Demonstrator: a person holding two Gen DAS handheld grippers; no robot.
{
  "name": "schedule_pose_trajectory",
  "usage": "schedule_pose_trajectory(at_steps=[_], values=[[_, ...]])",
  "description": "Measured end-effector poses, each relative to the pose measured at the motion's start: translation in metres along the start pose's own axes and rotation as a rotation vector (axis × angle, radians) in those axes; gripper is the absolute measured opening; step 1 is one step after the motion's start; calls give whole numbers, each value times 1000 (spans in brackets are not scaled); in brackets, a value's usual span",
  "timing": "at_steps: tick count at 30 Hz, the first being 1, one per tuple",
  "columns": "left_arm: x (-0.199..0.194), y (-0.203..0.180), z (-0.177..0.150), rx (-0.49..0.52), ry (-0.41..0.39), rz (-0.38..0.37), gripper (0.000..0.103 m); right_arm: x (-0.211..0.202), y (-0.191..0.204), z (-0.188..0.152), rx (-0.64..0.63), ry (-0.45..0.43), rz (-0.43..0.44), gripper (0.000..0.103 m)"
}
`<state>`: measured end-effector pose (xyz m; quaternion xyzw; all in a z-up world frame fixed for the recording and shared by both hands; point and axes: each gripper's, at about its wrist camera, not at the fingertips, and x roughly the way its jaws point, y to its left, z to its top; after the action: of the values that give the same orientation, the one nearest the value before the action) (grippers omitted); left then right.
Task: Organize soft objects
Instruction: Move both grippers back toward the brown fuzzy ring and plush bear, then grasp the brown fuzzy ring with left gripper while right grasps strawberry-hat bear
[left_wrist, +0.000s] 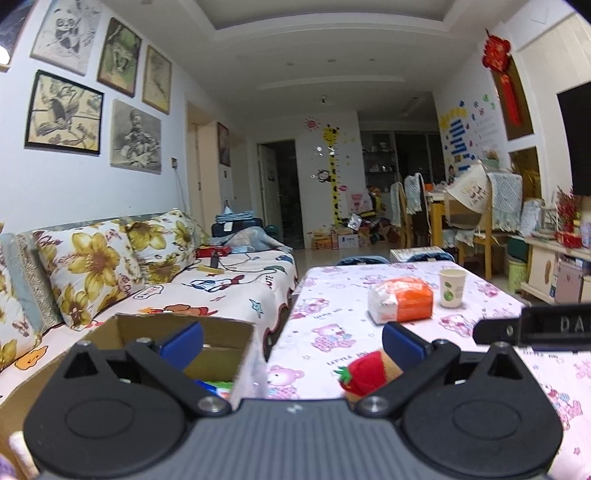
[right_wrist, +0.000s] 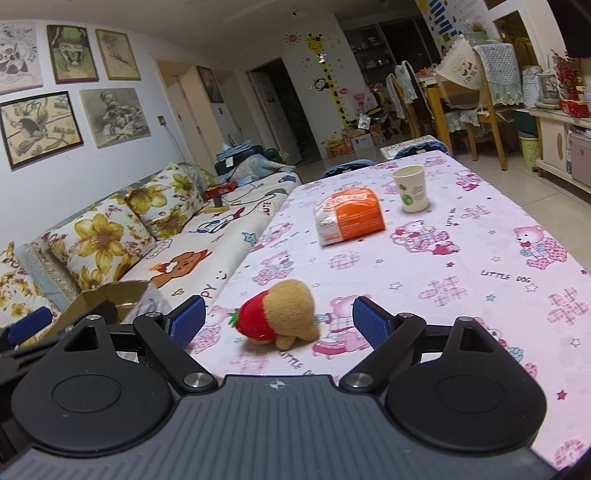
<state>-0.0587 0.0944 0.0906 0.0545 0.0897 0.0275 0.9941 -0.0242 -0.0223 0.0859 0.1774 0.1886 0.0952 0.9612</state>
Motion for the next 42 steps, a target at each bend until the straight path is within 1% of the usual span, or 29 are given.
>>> schedule_pose_trajectory(at_steps=[9,14,19,31,42], values=[[6,-24,-8,43,49,-26,102,8,-3,-1,15,2,-32,103],[10,-34,-14,50,89,-44,102,14,0,-3,5,11,-38,103],[14,-45,-20,70,125,-46,102,21,2,-4,-15,23,-40,103],[26,-47,-31,47,209,-25,102,29,-2,-6,-40,65,-34,103],[41,-46,-41,26,276,-18,102,51,2,-6,-82,140,13,103]])
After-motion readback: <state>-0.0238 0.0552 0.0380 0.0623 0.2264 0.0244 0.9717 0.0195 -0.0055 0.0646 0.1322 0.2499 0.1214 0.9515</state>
